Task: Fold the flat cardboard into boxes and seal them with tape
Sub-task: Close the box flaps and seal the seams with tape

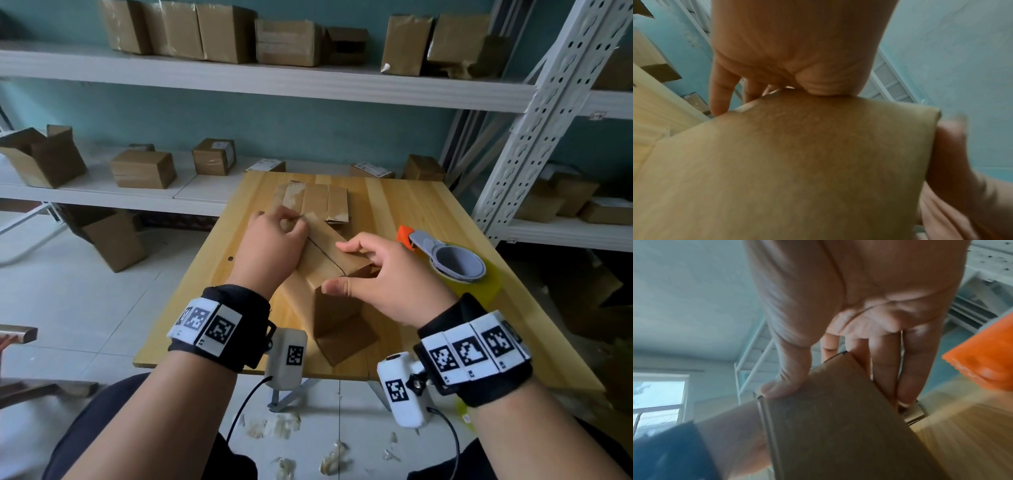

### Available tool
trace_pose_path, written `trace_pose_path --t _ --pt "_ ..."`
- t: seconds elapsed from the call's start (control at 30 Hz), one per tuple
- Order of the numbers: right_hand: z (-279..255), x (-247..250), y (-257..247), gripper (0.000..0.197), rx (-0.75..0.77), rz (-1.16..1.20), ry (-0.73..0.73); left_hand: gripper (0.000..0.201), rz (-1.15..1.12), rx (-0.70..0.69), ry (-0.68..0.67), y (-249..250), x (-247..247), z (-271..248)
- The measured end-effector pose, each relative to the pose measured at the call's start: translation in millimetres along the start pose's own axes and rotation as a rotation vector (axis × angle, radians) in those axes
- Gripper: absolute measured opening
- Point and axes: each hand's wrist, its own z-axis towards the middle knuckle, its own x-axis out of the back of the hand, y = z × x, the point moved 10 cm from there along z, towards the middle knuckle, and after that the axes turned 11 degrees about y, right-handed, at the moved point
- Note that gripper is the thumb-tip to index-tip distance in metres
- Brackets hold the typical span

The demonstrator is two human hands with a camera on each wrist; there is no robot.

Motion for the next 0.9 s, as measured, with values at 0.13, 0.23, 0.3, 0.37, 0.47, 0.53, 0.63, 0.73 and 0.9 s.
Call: trace_pose_path --t 0.13,0.23,0.3,0.37,0.47,0.53,0.63,0.73,0.9 --pt "5.9 0.7 18.3 0.057 -0.069 0.248 -0.117 0.040 0.035 0.096 0.090 -13.9 6.7 -0.1" --pt "7.5 2.6 22.2 0.041 -0.095 0.353 -0.149 0.050 0.004 0.057 0.143 -11.1 9.8 -0.7" --pt "9.2 4.2 21.1 0.041 -0.094 0.368 -0.119 0.065 -0.036 -0.025 0.085 -2.6 3.6 -0.1" --pt "9.3 3.6 16.0 0.060 -0.069 0.313 -0.073 0.053 -0.052 -0.072 0.002 1.6 -4.9 -0.7" --pt "6.4 -0.2 8.8 0.073 -0.008 0.096 0.026 0.038 -0.046 -0.076 -0.010 1.8 -5.0 -0.8" --pt "5.4 -1.5 5.0 0.072 0.000 0.055 0.050 0.039 0.009 -0.041 0.045 -1.1 0.7 0.0" --pt "9.0 -1.4 10.8 0.063 -0.001 0.146 -0.011 0.044 0.094 0.022 0.122 -7.4 8.7 -0.8" --pt "11.3 2.3 17.9 0.045 -0.041 0.288 -0.096 0.047 0.101 0.075 0.160 -11.5 14.6 -3.4" --pt "12.2 6.8 22.6 0.026 -0.058 0.312 -0.048 0.038 -0.036 0.085 0.119 -9.0 12.7 -5.5"
